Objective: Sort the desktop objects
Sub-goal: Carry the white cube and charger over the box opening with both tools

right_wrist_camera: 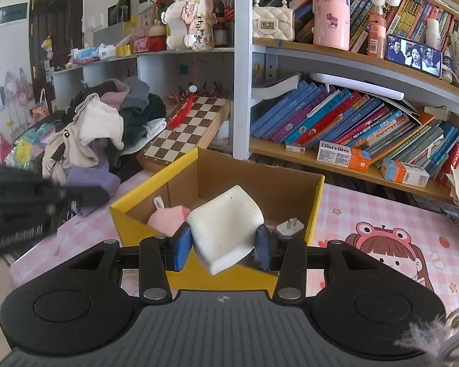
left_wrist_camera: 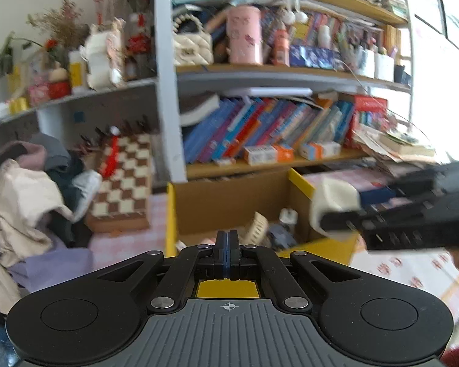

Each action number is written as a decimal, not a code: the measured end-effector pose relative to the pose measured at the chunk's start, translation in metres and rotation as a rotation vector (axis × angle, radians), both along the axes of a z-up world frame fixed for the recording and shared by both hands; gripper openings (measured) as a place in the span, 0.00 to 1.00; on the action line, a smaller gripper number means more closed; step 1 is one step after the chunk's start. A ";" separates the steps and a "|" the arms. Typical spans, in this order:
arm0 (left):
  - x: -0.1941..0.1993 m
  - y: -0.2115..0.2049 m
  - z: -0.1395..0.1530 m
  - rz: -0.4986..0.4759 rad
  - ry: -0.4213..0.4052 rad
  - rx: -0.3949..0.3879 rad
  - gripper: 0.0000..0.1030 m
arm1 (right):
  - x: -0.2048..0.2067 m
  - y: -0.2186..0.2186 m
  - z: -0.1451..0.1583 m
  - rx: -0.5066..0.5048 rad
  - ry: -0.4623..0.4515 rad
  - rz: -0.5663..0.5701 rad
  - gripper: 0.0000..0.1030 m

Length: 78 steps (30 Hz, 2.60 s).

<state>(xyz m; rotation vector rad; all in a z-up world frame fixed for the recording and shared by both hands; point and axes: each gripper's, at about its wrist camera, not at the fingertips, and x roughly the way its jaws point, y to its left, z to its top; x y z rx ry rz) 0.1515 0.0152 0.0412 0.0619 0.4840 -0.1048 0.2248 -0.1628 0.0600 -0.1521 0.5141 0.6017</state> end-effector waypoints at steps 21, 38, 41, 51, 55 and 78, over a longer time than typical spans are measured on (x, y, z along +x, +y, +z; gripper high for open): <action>0.056 -0.005 -0.127 0.086 0.387 0.037 0.78 | -0.011 -0.018 -0.018 -0.045 0.064 0.018 0.40; 0.043 -0.012 -0.118 0.022 0.358 -0.012 0.34 | -0.029 -0.025 -0.021 -0.054 0.066 0.000 0.40; 0.033 -0.007 -0.102 0.027 0.316 -0.048 0.34 | -0.031 -0.025 -0.020 -0.055 0.070 -0.003 0.40; 0.011 0.003 -0.043 0.058 0.160 -0.134 0.34 | -0.027 -0.019 -0.015 -0.038 0.054 0.026 0.40; 0.018 0.004 -0.014 0.056 0.075 -0.120 0.34 | -0.013 -0.018 -0.009 -0.019 0.033 0.025 0.40; 0.140 0.002 -0.009 0.105 0.112 0.013 0.34 | 0.145 0.032 -0.023 -0.069 0.049 0.162 0.40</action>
